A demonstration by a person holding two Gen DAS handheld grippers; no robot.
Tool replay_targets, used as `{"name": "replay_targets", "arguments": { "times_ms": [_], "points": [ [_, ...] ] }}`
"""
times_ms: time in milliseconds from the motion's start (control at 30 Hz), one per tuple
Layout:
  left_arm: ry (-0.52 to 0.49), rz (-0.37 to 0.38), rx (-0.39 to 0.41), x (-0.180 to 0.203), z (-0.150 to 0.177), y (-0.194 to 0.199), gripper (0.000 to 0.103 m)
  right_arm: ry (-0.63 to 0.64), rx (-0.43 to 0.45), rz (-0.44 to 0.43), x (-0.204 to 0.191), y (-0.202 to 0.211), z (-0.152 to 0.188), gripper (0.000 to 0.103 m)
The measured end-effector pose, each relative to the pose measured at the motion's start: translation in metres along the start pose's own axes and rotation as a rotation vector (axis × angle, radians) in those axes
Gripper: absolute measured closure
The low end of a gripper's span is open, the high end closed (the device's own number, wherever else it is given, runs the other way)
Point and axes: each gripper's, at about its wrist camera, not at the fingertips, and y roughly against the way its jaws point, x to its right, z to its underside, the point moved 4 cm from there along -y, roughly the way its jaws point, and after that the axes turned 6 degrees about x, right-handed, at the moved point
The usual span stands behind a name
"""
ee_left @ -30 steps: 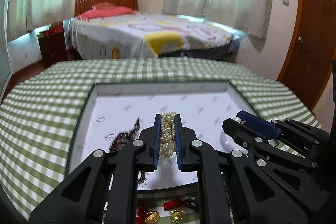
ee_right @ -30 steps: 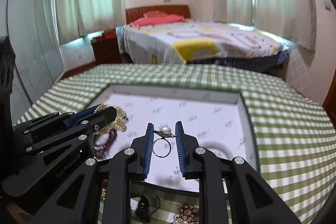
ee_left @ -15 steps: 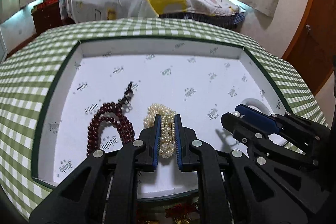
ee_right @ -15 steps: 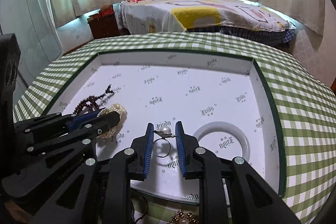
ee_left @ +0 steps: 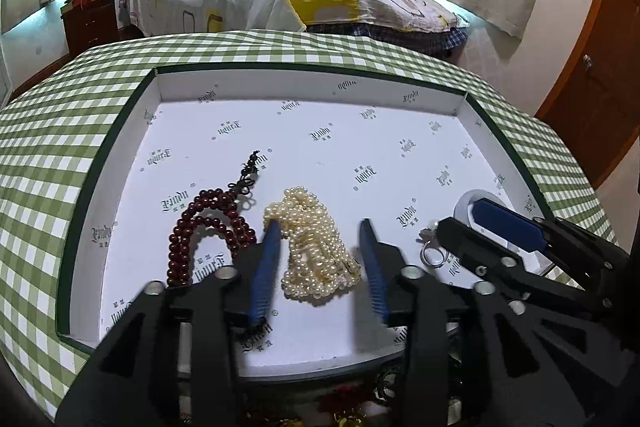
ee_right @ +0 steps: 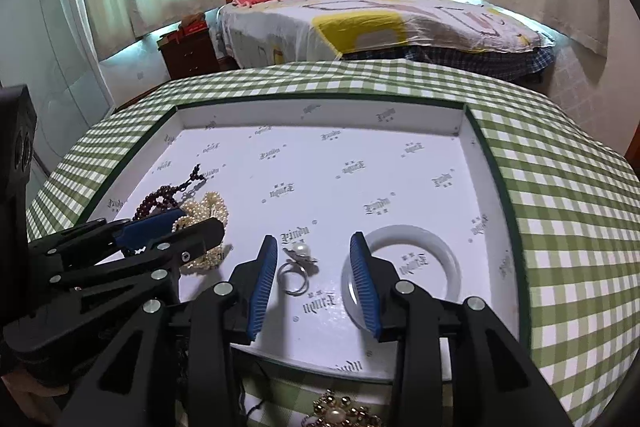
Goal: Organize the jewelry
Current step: 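Withdraw both tools from the box toward the remaining jewelry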
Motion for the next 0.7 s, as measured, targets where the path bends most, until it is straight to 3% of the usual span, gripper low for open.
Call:
{"name": "replay_targets", "arguments": {
  "times_ms": [400,700],
  "points": [
    [-0.041,-0.002,0.11,0.009,-0.008,0.043,0.039,-0.028,0.064,0.036,0.008,0.036,0.001,0.058],
    [-0.067,-0.033,0.217,0.006,-0.003,0.095,0.039,-0.032,0.124,0.056,0.005,0.075,0.002,0.058]
  ]
}}
